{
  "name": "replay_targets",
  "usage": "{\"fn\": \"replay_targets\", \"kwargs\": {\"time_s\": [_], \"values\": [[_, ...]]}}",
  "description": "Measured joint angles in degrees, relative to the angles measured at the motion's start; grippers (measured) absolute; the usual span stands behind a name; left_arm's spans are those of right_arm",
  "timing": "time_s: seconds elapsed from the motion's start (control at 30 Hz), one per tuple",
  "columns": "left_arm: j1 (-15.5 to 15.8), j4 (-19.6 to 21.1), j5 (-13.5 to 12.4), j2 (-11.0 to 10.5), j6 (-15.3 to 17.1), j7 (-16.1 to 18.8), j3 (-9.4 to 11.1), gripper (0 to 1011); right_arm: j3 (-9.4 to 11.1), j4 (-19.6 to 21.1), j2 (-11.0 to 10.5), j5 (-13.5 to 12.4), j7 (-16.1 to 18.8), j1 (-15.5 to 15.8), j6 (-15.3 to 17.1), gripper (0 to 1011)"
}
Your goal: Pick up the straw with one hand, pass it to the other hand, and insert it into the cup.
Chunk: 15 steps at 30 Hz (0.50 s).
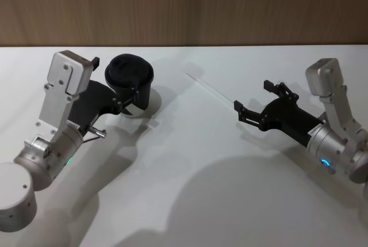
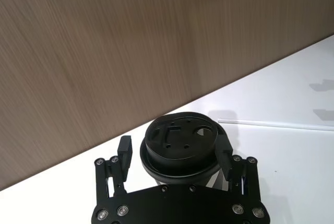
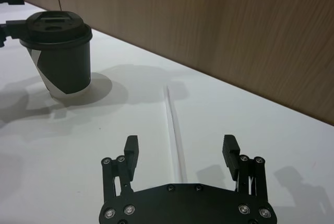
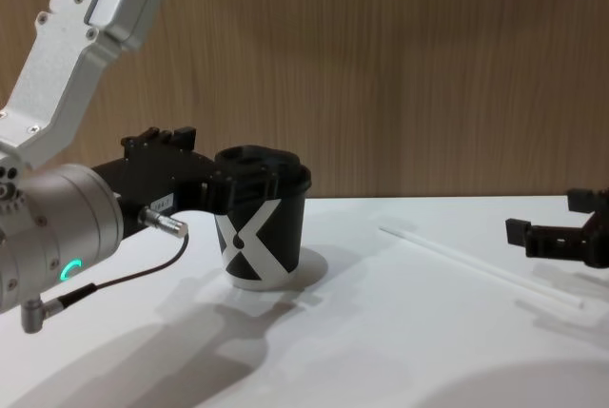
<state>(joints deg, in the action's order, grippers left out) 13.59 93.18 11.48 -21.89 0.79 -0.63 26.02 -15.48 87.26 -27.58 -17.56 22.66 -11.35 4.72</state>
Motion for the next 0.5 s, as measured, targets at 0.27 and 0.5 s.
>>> {"fn": "replay_targets", "kwargs": {"time_s": [0.27, 0.5], "values": [[0.0, 0.0, 0.0, 0.0, 0.0, 0.0, 0.0, 1000, -0.69, -1.86, -0.01, 1.01, 0.62, -1.42, 0.31, 1001], [0.0, 0.0, 0.0, 0.0, 0.0, 0.0, 0.0, 1000, -1.12, -3.29, 0.24, 1.58, 0.89, -2.41, 1.12, 1001]]}}
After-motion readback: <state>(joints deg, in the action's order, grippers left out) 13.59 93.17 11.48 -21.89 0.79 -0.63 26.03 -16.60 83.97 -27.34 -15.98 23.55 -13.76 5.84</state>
